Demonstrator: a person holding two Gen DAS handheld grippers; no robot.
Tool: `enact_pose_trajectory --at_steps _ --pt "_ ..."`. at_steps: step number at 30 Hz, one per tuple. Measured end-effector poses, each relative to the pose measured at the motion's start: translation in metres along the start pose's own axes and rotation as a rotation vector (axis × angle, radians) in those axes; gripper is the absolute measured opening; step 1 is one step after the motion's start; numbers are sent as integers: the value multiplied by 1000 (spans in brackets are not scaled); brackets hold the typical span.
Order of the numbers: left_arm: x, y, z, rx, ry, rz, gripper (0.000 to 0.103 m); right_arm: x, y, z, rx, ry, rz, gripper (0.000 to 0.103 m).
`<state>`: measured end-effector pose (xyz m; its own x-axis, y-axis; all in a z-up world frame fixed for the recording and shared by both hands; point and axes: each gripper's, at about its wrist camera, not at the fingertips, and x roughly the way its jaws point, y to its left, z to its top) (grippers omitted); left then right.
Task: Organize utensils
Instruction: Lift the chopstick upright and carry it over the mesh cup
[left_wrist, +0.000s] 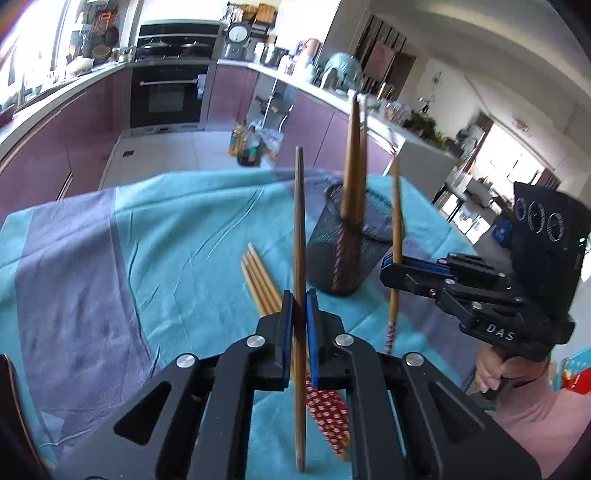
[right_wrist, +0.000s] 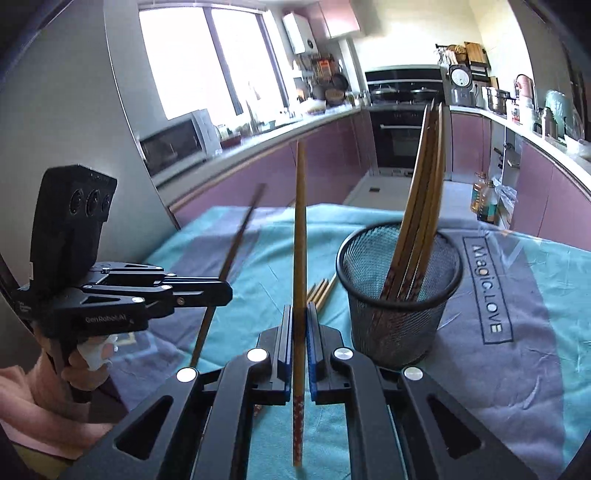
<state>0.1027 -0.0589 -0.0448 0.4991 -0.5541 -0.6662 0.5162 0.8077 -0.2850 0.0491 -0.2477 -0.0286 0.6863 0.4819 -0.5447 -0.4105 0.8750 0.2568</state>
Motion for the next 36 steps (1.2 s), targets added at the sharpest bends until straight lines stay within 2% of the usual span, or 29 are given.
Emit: enact_pose_trajectory --at_steps 13,26,31,36 --pt "-37 -17 31 19 -119 -74 7 -37 -14 28 12 -129 -15 6" --pt "-61 -48 83 49 -258 -139 7 -54 -16 71 -28 -235 -59 6" --pt "-70 -57 96 54 -300 -146 7 -58 -21 84 -31 -271 -77 6" --pt "-70 -69 107 78 -322 -104 7 -51 -29 89 -15 -275 -95 6"
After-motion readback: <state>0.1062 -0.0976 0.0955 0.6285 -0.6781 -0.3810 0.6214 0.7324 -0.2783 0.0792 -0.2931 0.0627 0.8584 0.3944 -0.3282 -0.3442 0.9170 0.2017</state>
